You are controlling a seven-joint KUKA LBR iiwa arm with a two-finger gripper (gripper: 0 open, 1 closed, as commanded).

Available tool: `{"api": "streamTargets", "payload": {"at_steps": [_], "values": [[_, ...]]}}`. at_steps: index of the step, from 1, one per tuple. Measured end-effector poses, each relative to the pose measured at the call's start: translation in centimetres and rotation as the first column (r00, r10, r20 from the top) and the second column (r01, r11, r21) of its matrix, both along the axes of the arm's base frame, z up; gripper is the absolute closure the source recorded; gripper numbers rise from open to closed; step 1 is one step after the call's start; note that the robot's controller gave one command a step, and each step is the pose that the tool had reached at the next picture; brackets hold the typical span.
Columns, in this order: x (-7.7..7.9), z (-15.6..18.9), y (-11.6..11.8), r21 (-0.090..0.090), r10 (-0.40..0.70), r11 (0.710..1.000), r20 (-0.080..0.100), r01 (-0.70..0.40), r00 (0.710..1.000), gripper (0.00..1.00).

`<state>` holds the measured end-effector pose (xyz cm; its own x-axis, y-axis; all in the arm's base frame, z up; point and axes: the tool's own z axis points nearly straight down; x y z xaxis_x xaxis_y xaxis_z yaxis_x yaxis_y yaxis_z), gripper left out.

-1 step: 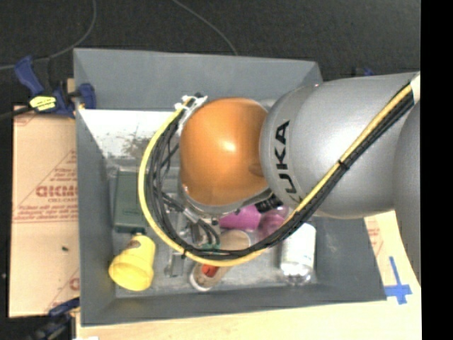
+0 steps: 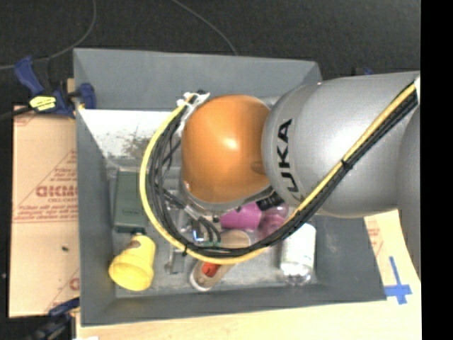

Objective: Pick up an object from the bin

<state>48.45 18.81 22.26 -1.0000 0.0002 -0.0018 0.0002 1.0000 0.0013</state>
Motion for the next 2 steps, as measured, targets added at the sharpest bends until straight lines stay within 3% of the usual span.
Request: {"api": "streamTargets", "payload": {"at_steps": [1, 2], "values": [[-1.24, -1.68, -2.42, -0.003, -0.129, 0.992, -0.009, 0.129, 0.992, 1.00], [-1.20, -1.64, -2.40, -0.002, -0.131, 0.991, -0.008, 0.131, 0.991, 1.00]]}}
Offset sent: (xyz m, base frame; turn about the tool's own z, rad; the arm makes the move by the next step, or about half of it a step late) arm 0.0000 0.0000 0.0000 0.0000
